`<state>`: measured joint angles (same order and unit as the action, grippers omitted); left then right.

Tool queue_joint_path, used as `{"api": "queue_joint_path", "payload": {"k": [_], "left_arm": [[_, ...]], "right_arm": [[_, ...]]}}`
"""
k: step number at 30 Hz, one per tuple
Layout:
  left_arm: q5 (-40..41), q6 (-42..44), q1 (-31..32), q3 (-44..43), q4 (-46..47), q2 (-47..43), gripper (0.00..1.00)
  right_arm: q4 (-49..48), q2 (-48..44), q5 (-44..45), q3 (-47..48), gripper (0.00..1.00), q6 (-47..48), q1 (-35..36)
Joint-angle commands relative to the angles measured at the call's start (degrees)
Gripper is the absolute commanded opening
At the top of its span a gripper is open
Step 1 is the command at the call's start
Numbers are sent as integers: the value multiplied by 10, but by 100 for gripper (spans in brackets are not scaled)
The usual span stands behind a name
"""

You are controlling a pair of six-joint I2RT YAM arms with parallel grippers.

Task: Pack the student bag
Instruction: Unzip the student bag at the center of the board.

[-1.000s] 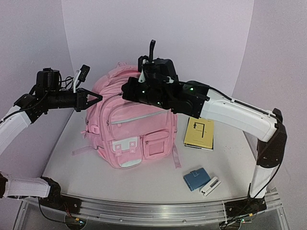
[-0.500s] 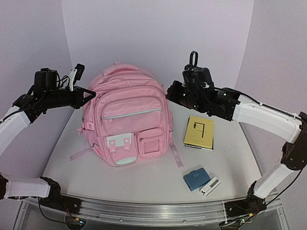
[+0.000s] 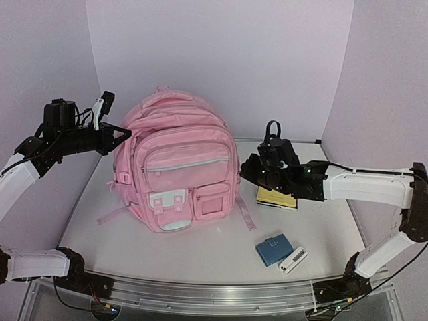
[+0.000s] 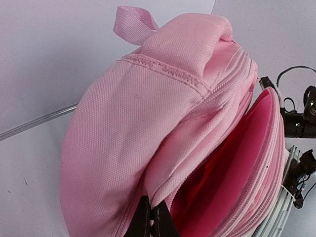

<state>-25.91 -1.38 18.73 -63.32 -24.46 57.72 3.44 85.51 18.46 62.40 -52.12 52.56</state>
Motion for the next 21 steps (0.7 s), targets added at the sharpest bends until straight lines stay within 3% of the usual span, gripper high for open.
{"api": "queue_joint_path", "payload": {"k": [1,8,13,17,21], "left_arm": [[-3,9,-12,1,20,-13,0],[-16,11,-12,3,14,-21,0],[-33,4,-12,4,10,-22,8],[-34,-1,-12,4,5,-26,22],[-26,-3,-12,5,-5,-40,40]], "right_arm": [[-49,40,-7,-21,0,-15,-11],[-55,32,3,-24,1,-7,-11],[-26,-6,27,-17,37,26,-15],[6,-34,41,-19,66,41,-33],[24,-58,37,-28,83,53,-61]]}}
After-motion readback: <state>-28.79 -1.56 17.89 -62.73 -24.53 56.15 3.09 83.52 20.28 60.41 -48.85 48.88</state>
